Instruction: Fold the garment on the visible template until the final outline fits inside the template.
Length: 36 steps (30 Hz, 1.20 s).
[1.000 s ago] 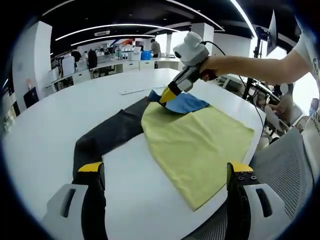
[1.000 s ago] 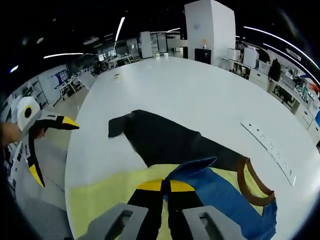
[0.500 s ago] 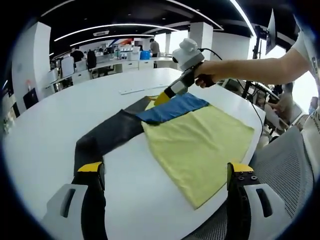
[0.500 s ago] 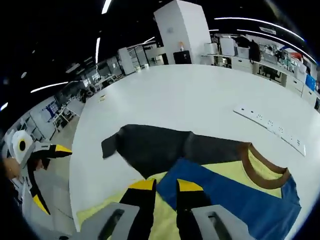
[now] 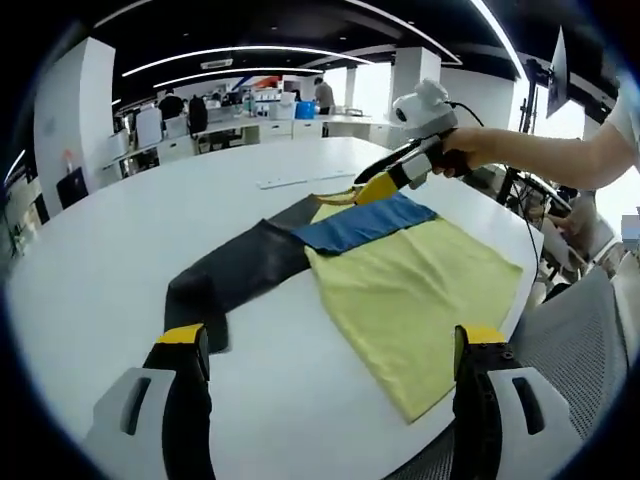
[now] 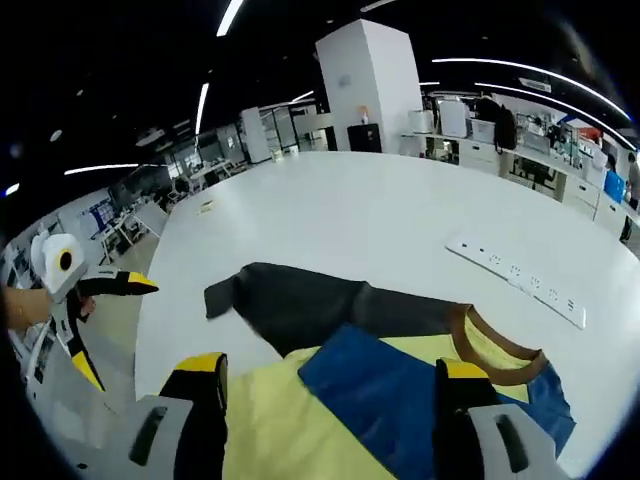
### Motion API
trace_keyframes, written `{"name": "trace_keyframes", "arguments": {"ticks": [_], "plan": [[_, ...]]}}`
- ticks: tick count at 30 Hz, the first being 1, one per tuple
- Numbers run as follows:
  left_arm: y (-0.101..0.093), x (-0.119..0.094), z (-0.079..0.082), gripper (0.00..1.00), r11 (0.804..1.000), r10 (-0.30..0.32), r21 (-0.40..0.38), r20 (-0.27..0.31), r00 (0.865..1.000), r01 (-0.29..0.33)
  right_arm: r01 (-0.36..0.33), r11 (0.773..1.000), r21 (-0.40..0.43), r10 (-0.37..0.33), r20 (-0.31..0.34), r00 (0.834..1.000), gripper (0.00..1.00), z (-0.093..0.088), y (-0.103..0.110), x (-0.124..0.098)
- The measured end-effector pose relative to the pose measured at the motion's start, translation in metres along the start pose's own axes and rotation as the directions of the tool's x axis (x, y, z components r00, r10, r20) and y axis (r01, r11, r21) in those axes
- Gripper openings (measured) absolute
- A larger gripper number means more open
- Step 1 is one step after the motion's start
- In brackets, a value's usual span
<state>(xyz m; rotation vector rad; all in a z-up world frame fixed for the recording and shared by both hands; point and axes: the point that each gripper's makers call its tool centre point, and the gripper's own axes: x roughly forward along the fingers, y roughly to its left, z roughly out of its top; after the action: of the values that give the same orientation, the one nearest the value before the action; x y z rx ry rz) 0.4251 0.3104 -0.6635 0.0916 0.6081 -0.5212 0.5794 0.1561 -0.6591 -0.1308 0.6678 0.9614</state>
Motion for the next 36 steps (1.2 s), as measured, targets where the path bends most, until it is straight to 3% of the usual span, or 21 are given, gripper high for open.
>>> {"name": "trace_keyframes", "arguments": {"ticks": [2,11,18,21,24,31,32,34,36], "plan": [[0.006,-0.001,0.001,0.99,1.000,0.011,-0.007,0.004,1.000,-0.011,0.002,1.000,-0.007,-0.002,0.028,1.000,0.99,0.003,0.000,-0.008],[0.033,-0.001,-0.001,0.97,0.992,0.077,-0.105,0.008,0.997,-0.076,0.024,0.998,-0.062,-0.022,0.039,0.999,0.99,-0.002,-0.006,-0.045],[0.066,-0.002,-0.001,0.88,0.963,0.203,-0.184,0.003,0.979,-0.199,0.035,0.998,-0.047,-0.032,0.063,0.997,0.99,-0.012,-0.008,-0.071],[0.083,-0.001,-0.006,0.78,0.919,0.282,-0.281,-0.019,0.959,-0.276,0.037,0.998,-0.049,-0.034,0.065,0.997,0.99,-0.019,-0.008,-0.079],[0.088,0.005,-0.009,0.71,0.915,0.285,-0.295,-0.015,0.958,-0.276,0.050,0.996,-0.073,-0.045,0.063,0.997,0.99,-0.024,-0.008,-0.085],[0.108,0.014,-0.020,0.58,0.848,0.392,-0.371,-0.041,0.919,-0.378,0.072,0.993,-0.097,-0.066,0.065,0.996,0.99,-0.035,-0.005,-0.099],[0.114,0.014,-0.024,0.54,0.824,0.423,-0.393,-0.055,0.905,-0.409,0.076,0.992,-0.098,-0.070,0.064,0.995,0.99,-0.038,-0.004,-0.102],[0.116,0.018,-0.028,0.45,0.782,0.427,-0.478,-0.059,0.902,-0.401,0.073,0.992,-0.101,-0.067,0.061,0.996,0.99,-0.043,-0.001,-0.106],[0.127,0.019,-0.035,0.38,0.714,0.458,-0.569,-0.061,0.887,-0.408,0.077,0.991,-0.107,-0.072,0.055,0.996,0.99,-0.049,0.001,-0.110]]}}
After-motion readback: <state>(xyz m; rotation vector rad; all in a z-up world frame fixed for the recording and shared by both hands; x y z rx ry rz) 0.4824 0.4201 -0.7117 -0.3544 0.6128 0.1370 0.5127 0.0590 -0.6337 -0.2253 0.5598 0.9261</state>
